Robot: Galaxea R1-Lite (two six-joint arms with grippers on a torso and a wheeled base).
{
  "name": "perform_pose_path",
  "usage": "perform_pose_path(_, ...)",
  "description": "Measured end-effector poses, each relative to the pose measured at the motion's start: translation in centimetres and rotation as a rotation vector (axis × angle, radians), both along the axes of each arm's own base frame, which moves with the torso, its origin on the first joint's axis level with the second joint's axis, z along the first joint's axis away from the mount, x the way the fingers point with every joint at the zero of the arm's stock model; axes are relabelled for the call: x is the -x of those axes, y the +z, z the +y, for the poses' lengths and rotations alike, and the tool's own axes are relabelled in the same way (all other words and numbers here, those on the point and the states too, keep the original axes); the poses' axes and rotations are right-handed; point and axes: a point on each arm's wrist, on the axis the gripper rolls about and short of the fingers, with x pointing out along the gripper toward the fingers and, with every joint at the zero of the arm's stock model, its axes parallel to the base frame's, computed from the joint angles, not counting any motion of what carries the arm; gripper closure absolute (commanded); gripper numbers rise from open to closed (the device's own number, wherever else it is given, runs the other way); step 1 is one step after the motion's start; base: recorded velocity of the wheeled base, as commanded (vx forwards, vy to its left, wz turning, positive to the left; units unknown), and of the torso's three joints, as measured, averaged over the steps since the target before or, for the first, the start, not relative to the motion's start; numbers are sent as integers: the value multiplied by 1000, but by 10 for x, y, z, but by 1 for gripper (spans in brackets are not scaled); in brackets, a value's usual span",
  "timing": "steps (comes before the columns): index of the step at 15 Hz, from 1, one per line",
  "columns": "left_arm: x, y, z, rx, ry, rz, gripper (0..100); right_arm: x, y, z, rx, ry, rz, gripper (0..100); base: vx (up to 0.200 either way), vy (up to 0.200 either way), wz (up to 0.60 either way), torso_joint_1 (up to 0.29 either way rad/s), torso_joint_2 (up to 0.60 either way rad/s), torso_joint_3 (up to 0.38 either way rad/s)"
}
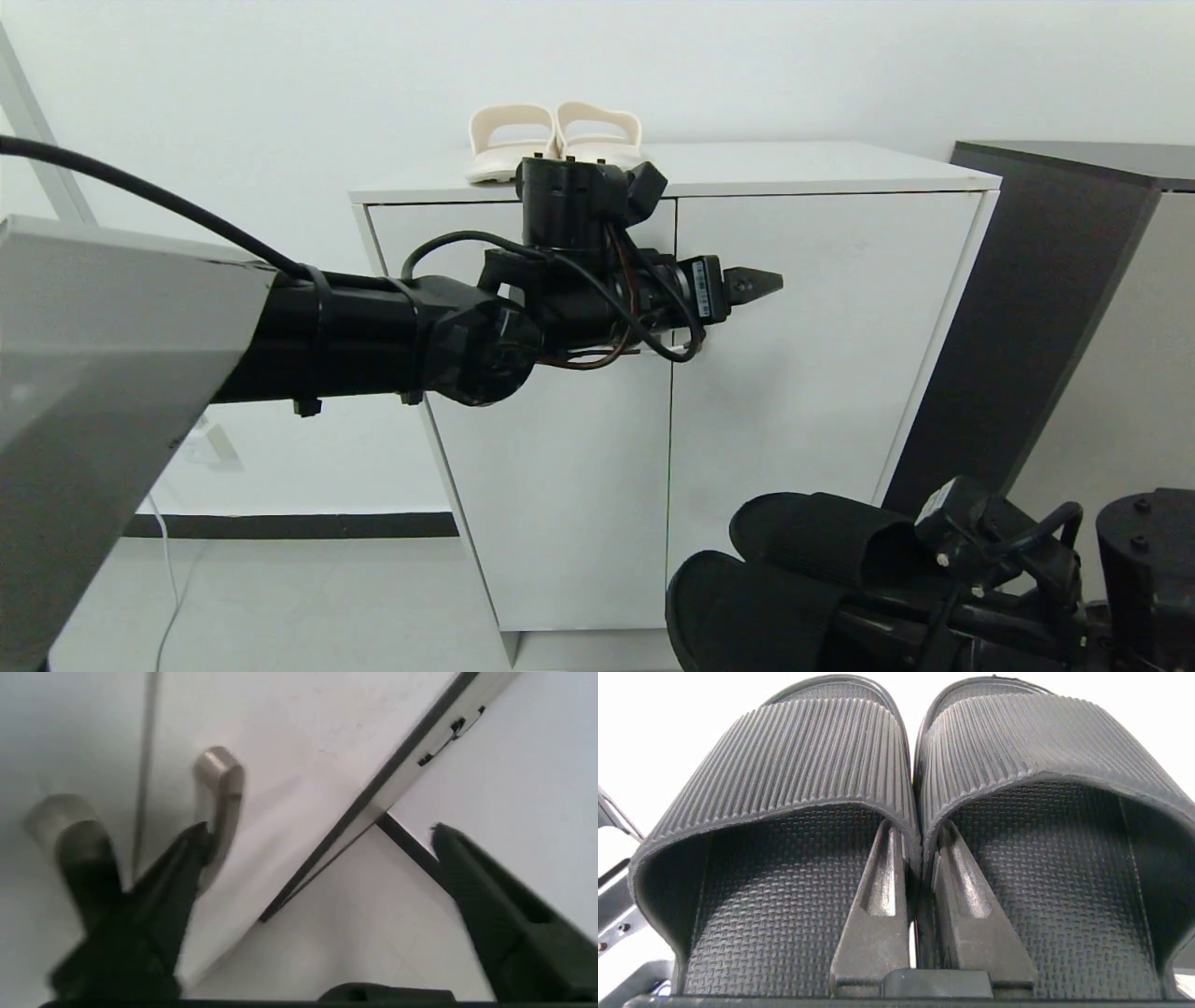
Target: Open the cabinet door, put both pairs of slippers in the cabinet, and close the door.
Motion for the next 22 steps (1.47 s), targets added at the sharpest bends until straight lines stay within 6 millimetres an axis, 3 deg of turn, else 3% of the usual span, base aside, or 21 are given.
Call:
perform_pose_path(6,1,-9,-2,-15,-7,23,100,3,-5,-2,16,14,11,100,0,0,0,0,0,0)
perform_pose_path(10,16,-16,2,-36,-25,51,100,9,-7,-3,8,52,18,100,0,0,0,0,0,0)
perform_pose_path(18,69,-4,26,-30,-54,42,100,17,-6,-6,-20,127,23,100,0,0,0,0,0,0)
perform_pose_path(22,70,8,37,21,-26,2,100,17,-6,-6,-15,130,17,100,0,0,0,0,0,0)
